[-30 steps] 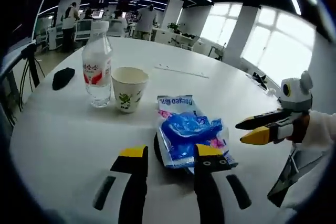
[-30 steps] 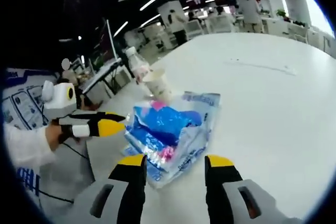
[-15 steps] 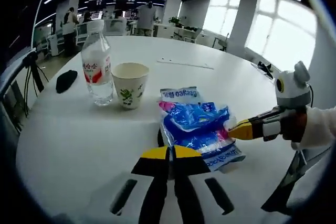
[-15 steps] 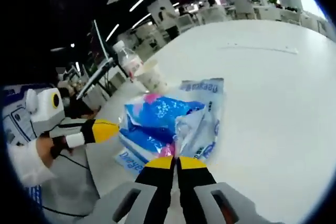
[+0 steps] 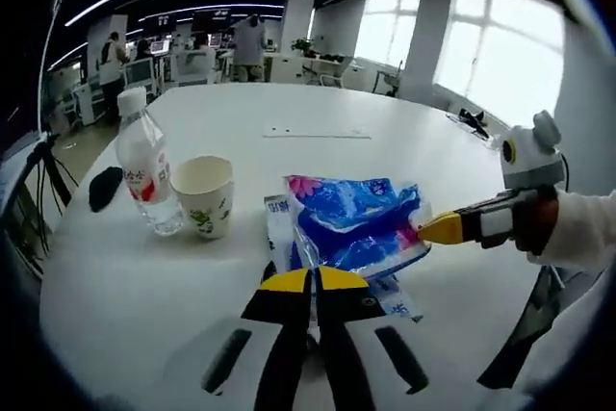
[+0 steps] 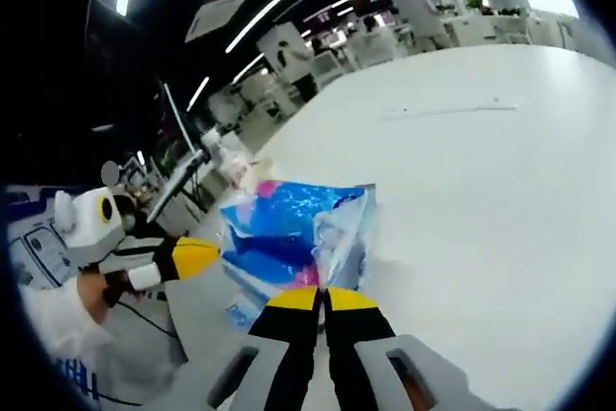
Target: Arrange the tabletop items into an orderly group along one side of the table until the central work area is clear of visible clutter.
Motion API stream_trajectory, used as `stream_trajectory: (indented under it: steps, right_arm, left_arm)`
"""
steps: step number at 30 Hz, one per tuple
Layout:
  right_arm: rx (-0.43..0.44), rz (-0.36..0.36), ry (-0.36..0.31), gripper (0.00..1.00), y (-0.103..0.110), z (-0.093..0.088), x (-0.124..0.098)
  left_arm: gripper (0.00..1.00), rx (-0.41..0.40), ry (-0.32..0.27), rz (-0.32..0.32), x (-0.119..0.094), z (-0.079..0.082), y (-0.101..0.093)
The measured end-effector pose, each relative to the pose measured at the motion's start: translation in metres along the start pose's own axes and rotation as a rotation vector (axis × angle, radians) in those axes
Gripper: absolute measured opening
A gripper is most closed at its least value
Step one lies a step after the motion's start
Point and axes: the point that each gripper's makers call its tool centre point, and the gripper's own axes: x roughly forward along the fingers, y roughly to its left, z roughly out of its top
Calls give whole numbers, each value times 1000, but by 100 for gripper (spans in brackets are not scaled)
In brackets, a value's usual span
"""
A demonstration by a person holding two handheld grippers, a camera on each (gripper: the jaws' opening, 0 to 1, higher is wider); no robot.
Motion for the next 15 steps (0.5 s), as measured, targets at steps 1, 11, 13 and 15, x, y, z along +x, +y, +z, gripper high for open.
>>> stream_trajectory:
  steps: [1, 11, 13, 15]
  right_arm:
    - [0, -1, -4, 0, -1, 2, -3]
    - [19, -21, -56, 0, -26, 15, -29]
    - [25, -36, -62, 0, -37, 17, -35]
    - [42, -57, -72, 0, -50, 20, -42]
  left_arm:
    - [0, 11, 1, -3, 1, 1, -3]
    - [0, 17, 12, -42, 16, 17, -34]
    - [0, 43, 31, -55, 23, 17, -42]
    - [0, 75, 56, -70, 30, 17, -54]
